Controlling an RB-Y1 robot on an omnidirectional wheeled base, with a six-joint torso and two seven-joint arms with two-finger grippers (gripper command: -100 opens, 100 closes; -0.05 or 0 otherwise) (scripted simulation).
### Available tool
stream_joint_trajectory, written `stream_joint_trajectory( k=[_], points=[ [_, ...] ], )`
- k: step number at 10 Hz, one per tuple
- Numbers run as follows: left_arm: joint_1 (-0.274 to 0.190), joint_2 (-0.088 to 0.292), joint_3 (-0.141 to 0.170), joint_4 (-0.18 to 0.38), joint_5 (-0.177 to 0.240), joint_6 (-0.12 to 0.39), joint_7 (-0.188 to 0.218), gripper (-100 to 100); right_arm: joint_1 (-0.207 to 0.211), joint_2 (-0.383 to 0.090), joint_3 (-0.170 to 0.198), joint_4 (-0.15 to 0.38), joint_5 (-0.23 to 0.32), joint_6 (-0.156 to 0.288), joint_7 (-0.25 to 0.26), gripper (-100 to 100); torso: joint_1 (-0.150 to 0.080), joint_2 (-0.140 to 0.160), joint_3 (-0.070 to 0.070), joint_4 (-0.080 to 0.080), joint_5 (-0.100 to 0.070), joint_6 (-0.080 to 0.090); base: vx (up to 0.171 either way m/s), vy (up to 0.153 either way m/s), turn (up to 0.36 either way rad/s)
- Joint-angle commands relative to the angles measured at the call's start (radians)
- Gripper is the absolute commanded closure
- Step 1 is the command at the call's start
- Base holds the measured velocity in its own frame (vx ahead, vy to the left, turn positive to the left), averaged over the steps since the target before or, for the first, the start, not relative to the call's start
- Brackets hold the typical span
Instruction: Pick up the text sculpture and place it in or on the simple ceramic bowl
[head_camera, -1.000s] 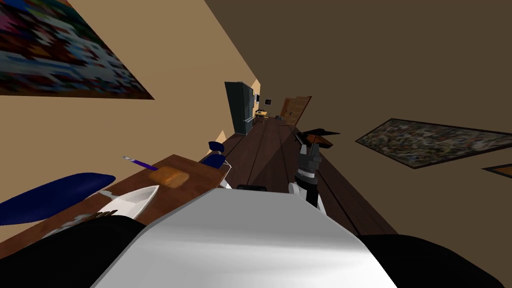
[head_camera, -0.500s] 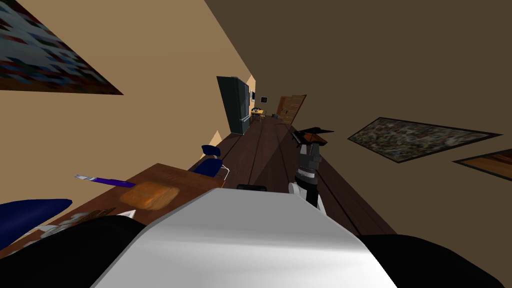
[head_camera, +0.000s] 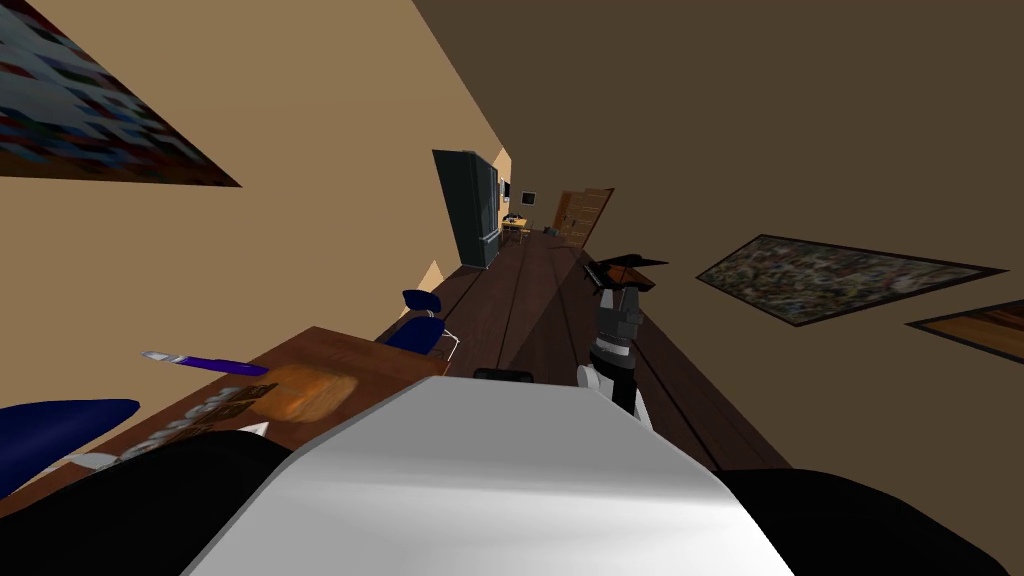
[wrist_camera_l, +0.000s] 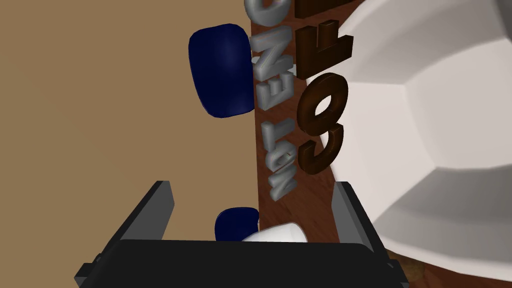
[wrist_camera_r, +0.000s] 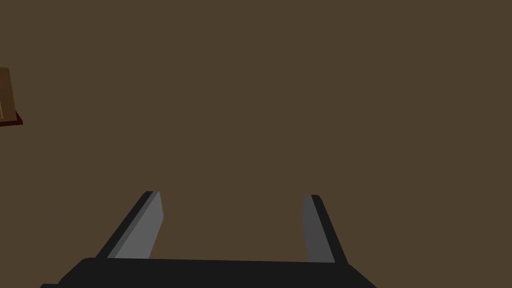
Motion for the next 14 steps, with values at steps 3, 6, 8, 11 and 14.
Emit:
stream_joint_trajectory(
  k=[3, 6, 8, 11, 14],
  points=[
    [0.070, 0.032, 0.004, -0.059, 0.021, 0.026, 0.051, -100, 0.000, 0.000, 0.000, 0.000, 0.000, 0.000, 0.000, 0, 0.000, 0.000, 0.000, 0.000, 0.000, 0.000, -0.002, 0.004, 0.004],
    [0.123, 0.056, 0.006, -0.103, 0.036, 0.046, 0.089, -100, 0.000, 0.000, 0.000, 0.000, 0.000, 0.000, 0.000, 0, 0.000, 0.000, 0.000, 0.000, 0.000, 0.000, 0.000, 0.000, 0.000],
    [0.158, 0.072, 0.008, -0.133, 0.046, 0.059, 0.115, -100, 0.000, 0.000, 0.000, 0.000, 0.000, 0.000, 0.000, 0, 0.000, 0.000, 0.000, 0.000, 0.000, 0.000, 0.000, 0.000, 0.000],
    [0.167, 0.075, 0.010, -0.142, 0.048, 0.063, 0.121, 0, 0.000, 0.000, 0.000, 0.000, 0.000, 0.000, 0.000, 0, 0.000, 0.000, 0.000, 0.000, 0.000, 0.000, 0.000, 0.000, 0.000],
    [0.167, 0.075, 0.010, -0.142, 0.048, 0.063, 0.121, 0, 0.000, 0.000, 0.000, 0.000, 0.000, 0.000, 0.000, 0, 0.000, 0.000, 0.000, 0.000, 0.000, 0.000, 0.000, 0.000, 0.000]
  ],
)
